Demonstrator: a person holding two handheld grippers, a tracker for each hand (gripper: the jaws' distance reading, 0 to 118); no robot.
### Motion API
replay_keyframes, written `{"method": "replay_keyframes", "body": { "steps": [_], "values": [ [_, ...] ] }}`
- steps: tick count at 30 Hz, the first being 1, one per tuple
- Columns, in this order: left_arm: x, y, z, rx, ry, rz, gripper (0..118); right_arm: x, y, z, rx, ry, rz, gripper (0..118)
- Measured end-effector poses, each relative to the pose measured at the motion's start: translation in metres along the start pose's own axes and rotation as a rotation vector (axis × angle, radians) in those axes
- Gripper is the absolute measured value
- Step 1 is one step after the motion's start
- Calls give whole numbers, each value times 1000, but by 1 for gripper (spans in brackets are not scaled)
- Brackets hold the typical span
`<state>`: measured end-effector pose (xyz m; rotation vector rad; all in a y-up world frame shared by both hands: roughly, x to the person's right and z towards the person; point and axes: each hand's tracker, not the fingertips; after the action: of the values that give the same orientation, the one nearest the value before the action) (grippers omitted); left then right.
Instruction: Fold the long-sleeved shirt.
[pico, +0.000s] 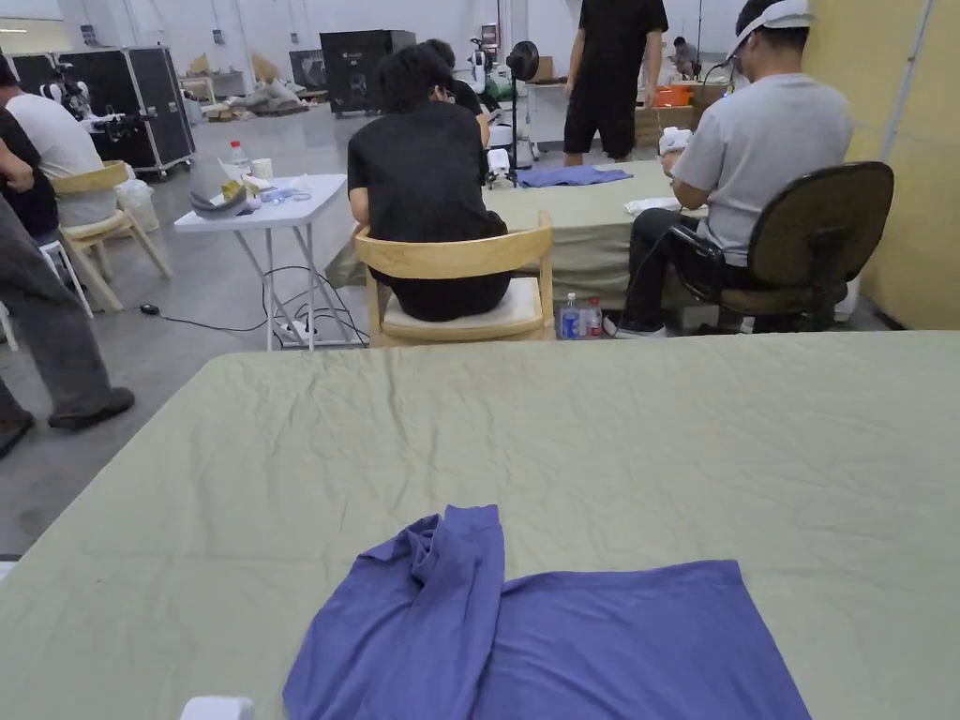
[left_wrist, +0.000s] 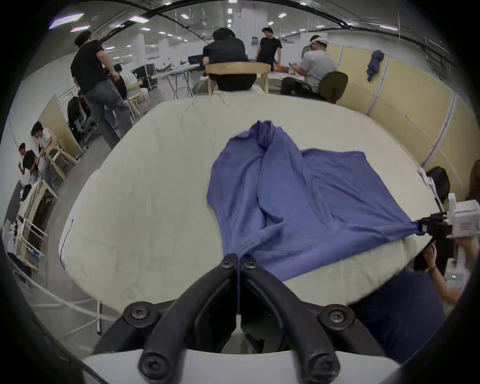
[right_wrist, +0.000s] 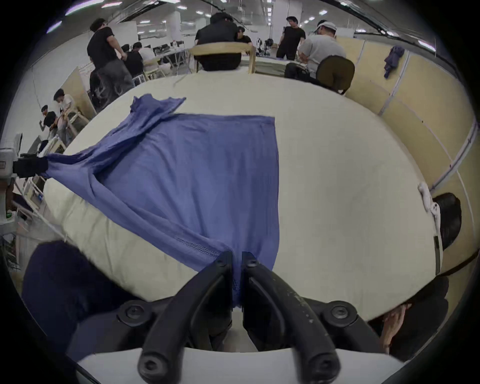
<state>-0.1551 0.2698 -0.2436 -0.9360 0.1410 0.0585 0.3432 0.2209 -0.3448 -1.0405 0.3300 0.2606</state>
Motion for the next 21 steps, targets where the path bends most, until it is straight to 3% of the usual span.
{"method": "replay_keyframes", "body": {
  "steps": [5,14,16,17,18,19,20,21],
  "values": [
    [4,-39,4,-73,-29,-22,0,-5,-30,5,-50,3,34,9],
    [0,-54,-18,-126,-26,22,0,-7,-35,-15,-83,-2,1,9],
    [0,-53,-18,-131,-23,32,0,-5,-35,-17,-89,3,-23,14],
    [-2,-53,-18,-127,-40,52,6,-3,-35,-18,-82,8,-45,31],
    [-3,-52,-18,-112,-34,62,31,-2,-36,-17,-59,4,-65,66],
    [-3,-52,-20,-85,-1,73,92,-2,-36,-17,-26,-51,-65,116],
    [-3,-50,-22,-71,39,74,118,0,-36,-17,-5,-100,-61,118],
    [-3,-48,-23,-74,47,88,112,0,-35,-9,59,-63,-38,115]
  ]
}}
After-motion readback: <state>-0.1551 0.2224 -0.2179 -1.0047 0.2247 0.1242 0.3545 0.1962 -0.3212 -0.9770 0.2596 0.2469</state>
